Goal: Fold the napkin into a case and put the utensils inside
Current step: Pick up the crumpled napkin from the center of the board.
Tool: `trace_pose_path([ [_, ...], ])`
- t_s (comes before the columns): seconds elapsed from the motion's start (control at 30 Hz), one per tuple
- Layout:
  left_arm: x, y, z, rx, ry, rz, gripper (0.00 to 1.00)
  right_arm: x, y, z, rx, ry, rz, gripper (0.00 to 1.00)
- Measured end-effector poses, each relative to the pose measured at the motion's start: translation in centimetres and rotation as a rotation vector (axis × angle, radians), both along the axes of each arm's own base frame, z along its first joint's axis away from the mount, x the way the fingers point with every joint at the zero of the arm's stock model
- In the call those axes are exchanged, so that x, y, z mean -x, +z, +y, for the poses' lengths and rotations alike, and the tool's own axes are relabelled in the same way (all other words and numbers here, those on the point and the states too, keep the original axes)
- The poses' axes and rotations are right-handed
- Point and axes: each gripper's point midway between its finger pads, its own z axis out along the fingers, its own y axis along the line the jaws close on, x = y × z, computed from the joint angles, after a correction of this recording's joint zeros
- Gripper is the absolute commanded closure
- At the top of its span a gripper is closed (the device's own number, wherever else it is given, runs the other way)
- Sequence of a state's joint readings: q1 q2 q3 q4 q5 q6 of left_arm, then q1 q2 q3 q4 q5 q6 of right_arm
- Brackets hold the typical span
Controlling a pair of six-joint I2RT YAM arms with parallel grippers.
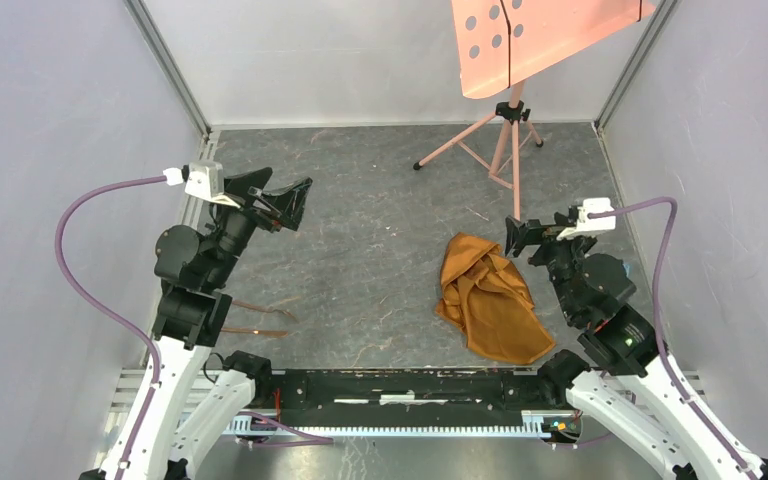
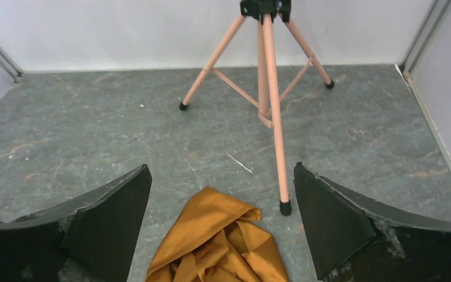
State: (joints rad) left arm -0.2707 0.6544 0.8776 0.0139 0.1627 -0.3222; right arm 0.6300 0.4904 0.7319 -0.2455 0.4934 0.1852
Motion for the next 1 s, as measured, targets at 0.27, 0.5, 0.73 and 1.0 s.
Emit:
trace_pose_path([
  [0.27,-0.4,-0.2,-0.4,-0.003,-0.011,0.005,0.0,-2.5,-9.5,0.9,0.14,-0.079,0.291,0.02],
  [0.5,-0.4,-0.4,-0.9,-0.005,-0.029,0.015,0.0,-0.2,-21.8,-1.3,0.178,-0.247,0.668,0.02],
  [0.73,-0.3,-0.7,-1.4,-0.009,-0.046,0.026,0.0,3.8,-29.7,-5.1,-0.004,-0.446,0.916,0.1],
  [1.0,-0.5,-1.1,-1.6,-0.015,-0.051,0.045,0.0,-0.3,-28.5,5.6,-0.155,0.052,0.835,0.2],
])
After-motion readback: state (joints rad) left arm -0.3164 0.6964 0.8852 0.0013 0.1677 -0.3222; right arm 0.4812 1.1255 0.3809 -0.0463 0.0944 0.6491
